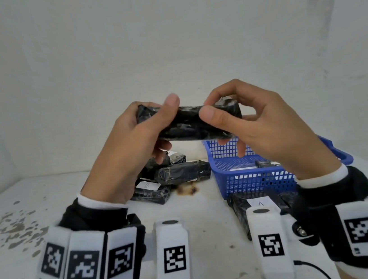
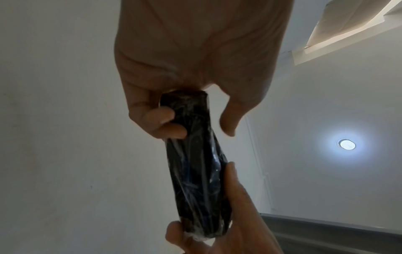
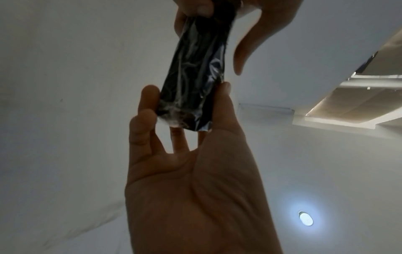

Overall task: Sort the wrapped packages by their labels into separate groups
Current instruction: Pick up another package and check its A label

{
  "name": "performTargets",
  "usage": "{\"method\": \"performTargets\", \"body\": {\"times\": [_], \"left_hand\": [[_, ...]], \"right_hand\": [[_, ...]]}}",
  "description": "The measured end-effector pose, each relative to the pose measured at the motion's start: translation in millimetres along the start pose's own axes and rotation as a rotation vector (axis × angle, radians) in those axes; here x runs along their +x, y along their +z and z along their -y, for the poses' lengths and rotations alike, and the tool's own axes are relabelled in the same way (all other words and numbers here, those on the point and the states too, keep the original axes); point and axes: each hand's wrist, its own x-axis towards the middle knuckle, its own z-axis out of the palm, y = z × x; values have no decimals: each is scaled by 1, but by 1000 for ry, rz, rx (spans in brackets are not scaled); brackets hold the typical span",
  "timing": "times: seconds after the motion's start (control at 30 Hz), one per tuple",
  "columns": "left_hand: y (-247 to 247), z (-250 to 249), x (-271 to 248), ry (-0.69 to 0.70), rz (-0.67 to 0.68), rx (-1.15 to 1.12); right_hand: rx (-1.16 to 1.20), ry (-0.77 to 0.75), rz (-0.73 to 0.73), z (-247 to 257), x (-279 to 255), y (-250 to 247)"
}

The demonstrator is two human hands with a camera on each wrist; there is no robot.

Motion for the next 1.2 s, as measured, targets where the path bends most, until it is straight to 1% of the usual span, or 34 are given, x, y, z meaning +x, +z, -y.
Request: {"method": "performTargets", "body": {"times": [0.2,0.33,0.5,0.7,0.93,1.07,1.2], "left_hand": [[-1,1,1,0,-23,-86],[-2,3,1,31,-35,-64],[-1,3,1,25,-27,-39],[1,2,0,10,42,-79],[4,4,3,44,31,-113],[1,7,5,57,10,-99],[1,7,6,108,8,-72]], "right_hand": [[109,-6,-7,-2,1,-4],[130,63,-47,-4,3,-5],[174,84,-66,-4,4,-6],[154,72,-63,-4,3,-2],[124,24,-66,-5,3,3],[160,35,-75,-5,4,5],[131,30,-73,-5,4,6]]}}
